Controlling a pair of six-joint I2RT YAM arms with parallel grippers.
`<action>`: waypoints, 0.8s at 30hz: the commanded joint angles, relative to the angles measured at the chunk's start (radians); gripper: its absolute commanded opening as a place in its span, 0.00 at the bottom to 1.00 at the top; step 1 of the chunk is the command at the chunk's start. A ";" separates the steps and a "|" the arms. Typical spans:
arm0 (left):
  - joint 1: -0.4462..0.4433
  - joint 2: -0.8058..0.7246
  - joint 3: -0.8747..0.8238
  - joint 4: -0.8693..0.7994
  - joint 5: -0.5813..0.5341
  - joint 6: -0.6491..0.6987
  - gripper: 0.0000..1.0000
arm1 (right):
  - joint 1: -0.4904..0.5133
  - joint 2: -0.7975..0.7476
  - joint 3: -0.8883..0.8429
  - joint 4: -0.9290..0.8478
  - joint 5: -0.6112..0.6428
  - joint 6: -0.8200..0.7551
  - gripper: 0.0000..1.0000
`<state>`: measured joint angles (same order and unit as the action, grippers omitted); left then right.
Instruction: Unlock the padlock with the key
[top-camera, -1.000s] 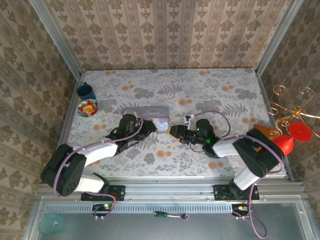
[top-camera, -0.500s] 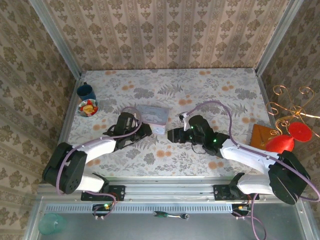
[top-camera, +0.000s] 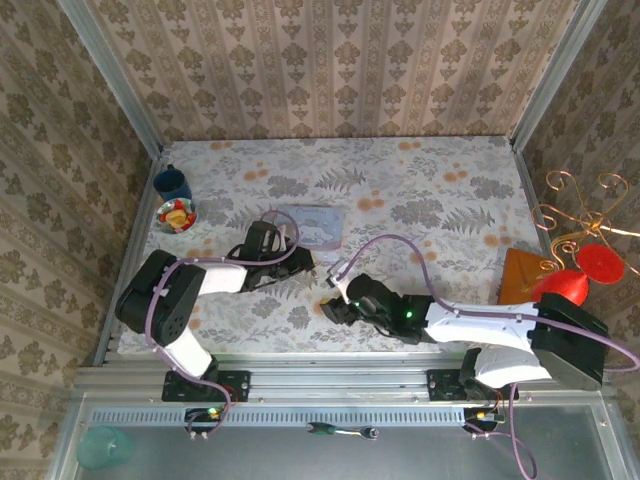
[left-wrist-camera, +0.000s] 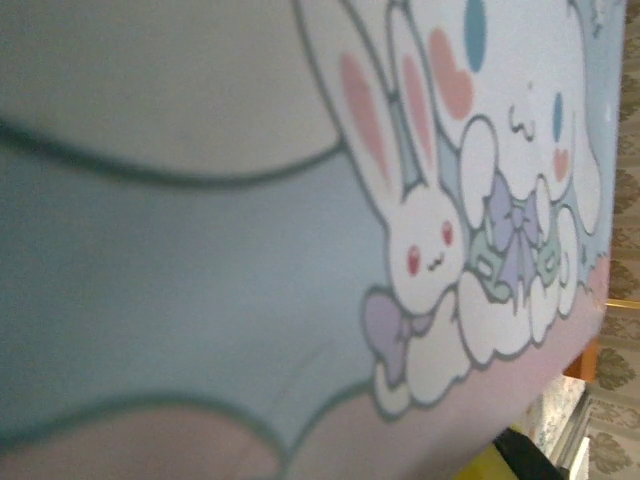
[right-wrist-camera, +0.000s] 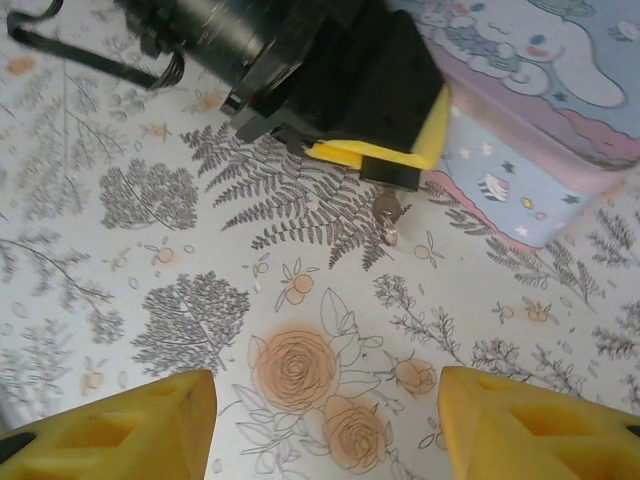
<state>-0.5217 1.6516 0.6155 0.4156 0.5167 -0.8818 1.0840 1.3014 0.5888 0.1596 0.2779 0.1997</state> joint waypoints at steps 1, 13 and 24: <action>0.008 0.023 -0.019 0.140 0.094 -0.039 0.00 | 0.034 0.054 -0.028 0.141 0.131 -0.103 0.62; 0.009 0.022 -0.053 0.253 0.171 -0.112 0.00 | 0.057 0.293 -0.068 0.489 0.248 -0.187 0.59; 0.008 -0.004 -0.078 0.301 0.178 -0.148 0.00 | 0.028 0.449 -0.090 0.800 0.348 -0.406 0.49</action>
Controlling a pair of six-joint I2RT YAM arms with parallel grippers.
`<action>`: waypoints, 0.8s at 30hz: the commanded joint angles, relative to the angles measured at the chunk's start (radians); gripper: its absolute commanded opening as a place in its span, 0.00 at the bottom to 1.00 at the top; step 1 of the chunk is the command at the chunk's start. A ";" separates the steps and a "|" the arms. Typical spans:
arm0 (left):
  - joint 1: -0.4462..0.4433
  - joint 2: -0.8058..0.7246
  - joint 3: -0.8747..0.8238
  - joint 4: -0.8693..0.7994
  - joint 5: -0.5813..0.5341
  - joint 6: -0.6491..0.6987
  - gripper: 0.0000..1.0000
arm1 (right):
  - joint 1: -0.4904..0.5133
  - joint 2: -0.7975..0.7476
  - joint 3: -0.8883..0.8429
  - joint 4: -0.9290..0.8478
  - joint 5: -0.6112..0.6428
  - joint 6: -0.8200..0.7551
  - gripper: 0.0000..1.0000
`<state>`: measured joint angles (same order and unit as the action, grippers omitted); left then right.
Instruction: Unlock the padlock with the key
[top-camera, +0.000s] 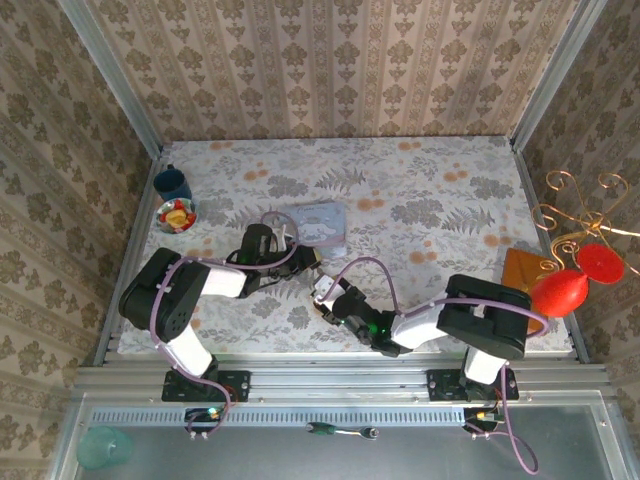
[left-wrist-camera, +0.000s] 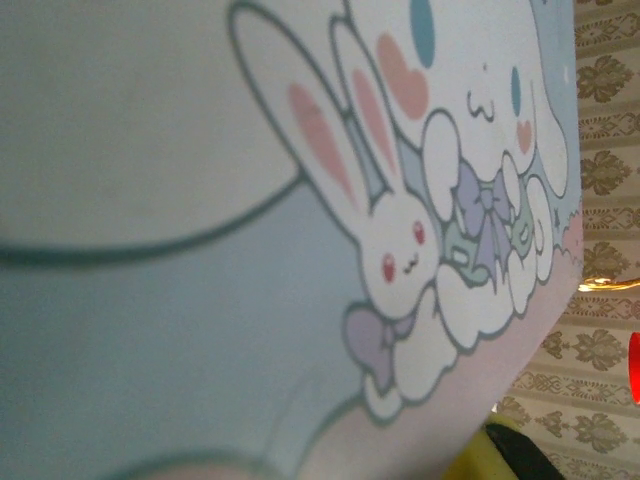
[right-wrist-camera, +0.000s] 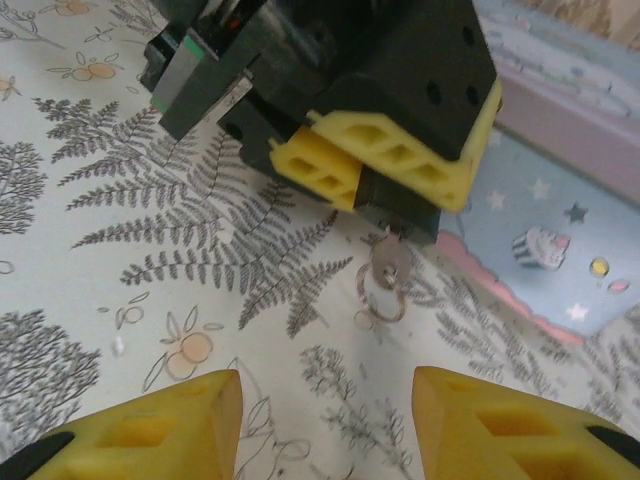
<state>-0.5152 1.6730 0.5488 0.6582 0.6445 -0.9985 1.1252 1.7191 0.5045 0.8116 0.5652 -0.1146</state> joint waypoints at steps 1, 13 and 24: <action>0.002 -0.028 -0.012 0.060 0.049 -0.033 0.00 | -0.023 0.043 -0.003 0.172 0.058 -0.105 0.48; 0.003 -0.029 -0.016 0.080 0.057 -0.043 0.00 | -0.084 0.090 0.036 0.210 0.018 -0.131 0.42; 0.001 -0.019 -0.016 0.089 0.057 -0.045 0.00 | -0.084 0.114 0.073 0.181 -0.001 -0.137 0.38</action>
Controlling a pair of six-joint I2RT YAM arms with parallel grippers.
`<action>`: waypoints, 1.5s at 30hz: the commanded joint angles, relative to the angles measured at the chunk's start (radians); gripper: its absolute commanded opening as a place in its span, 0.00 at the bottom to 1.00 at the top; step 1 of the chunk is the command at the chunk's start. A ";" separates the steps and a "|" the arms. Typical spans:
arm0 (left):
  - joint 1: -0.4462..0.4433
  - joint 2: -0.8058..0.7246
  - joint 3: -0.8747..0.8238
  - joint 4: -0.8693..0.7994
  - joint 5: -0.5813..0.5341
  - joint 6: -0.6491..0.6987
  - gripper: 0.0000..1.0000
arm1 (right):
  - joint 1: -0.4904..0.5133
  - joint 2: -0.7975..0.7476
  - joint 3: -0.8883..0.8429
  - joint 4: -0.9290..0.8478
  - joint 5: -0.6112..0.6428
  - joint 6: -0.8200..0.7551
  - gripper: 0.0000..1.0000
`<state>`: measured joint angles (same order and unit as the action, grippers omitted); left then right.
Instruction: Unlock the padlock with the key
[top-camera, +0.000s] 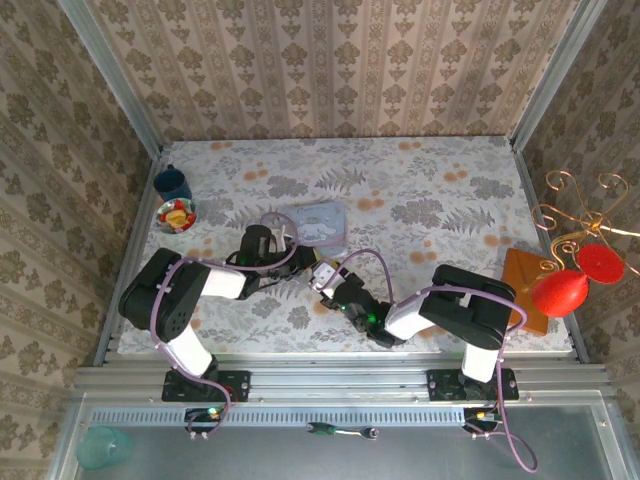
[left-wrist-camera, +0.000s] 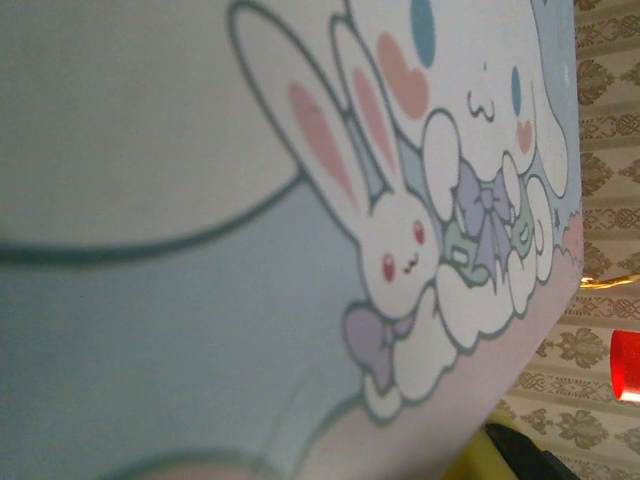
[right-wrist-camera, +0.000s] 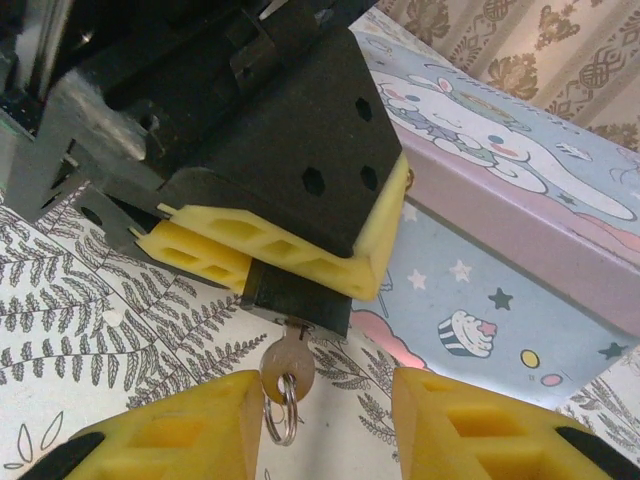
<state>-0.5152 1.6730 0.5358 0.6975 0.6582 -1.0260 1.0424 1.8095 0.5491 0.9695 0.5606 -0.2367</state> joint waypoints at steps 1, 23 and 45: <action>0.001 -0.017 -0.003 0.047 0.041 -0.015 0.00 | -0.001 0.028 0.037 0.012 0.005 -0.014 0.37; 0.001 -0.006 -0.013 0.079 0.040 -0.032 0.00 | -0.001 0.062 0.080 -0.023 0.064 0.032 0.17; 0.002 -0.013 -0.009 0.037 0.022 -0.001 0.00 | -0.041 0.017 0.142 -0.235 -0.074 0.401 0.08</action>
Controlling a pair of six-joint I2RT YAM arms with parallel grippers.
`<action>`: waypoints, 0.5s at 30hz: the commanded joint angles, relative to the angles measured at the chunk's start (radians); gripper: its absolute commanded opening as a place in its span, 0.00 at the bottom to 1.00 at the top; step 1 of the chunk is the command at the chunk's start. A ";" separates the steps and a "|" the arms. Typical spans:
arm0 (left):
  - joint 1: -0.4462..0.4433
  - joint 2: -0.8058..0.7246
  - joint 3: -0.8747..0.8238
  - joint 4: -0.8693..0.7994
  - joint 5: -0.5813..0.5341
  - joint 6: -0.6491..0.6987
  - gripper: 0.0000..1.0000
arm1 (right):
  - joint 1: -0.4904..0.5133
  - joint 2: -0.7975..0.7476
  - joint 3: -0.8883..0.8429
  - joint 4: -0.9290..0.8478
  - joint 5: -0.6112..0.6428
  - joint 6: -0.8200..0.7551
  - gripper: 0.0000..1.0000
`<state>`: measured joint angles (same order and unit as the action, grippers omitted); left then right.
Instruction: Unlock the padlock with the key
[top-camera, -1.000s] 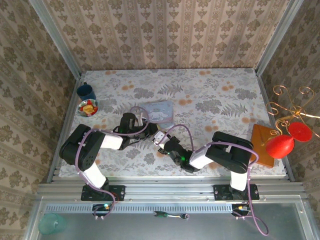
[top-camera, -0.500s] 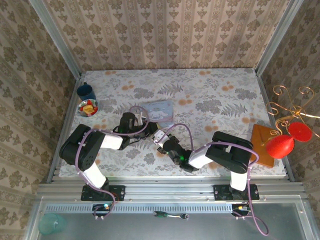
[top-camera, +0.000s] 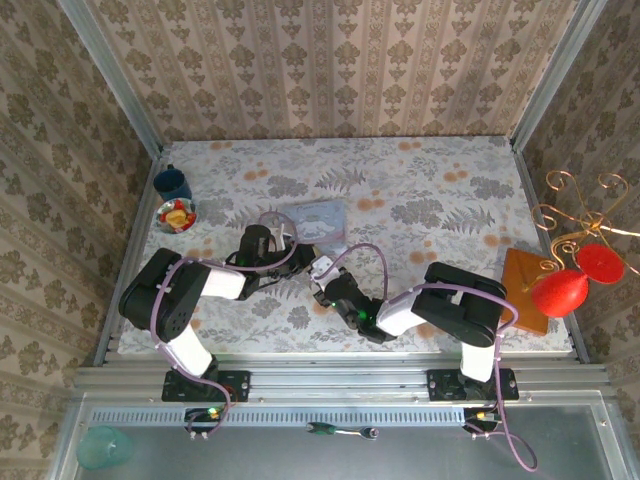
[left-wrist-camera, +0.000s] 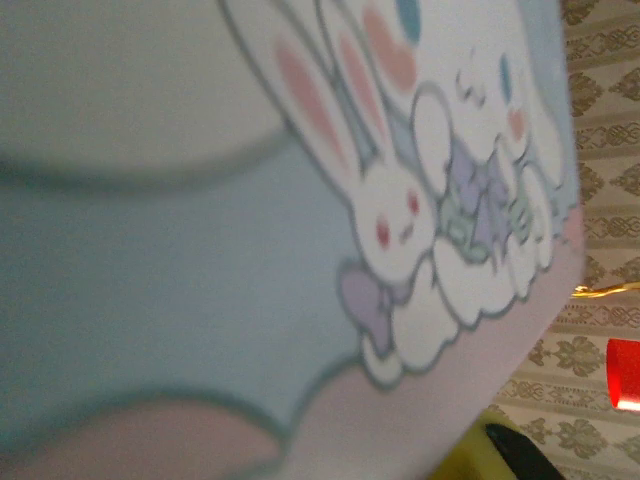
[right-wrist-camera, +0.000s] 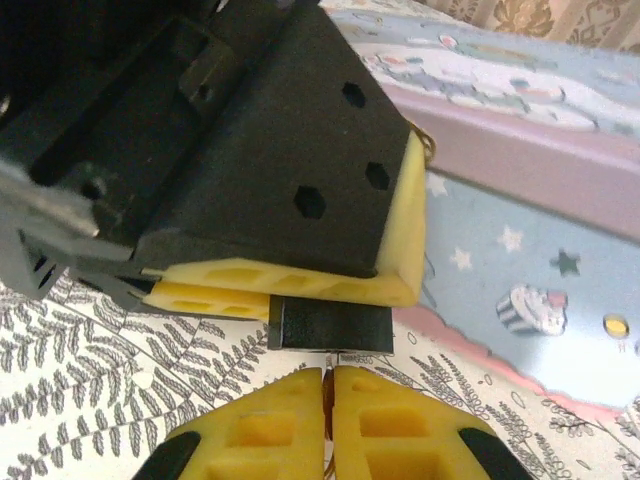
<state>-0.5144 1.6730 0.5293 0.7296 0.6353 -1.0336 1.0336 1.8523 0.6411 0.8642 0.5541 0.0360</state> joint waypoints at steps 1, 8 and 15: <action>0.001 -0.024 0.000 -0.025 0.034 0.025 0.00 | -0.047 -0.042 0.058 -0.183 -0.129 0.178 0.09; 0.003 -0.080 0.012 -0.145 -0.025 0.096 0.00 | -0.166 -0.102 -0.011 -0.153 -0.423 0.492 0.09; 0.004 -0.025 0.008 -0.079 -0.003 0.060 0.01 | -0.167 -0.076 -0.015 -0.111 -0.428 0.530 0.09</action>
<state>-0.5098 1.6302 0.5308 0.6224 0.5877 -0.9722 0.8837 1.7695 0.6434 0.7322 0.1184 0.4816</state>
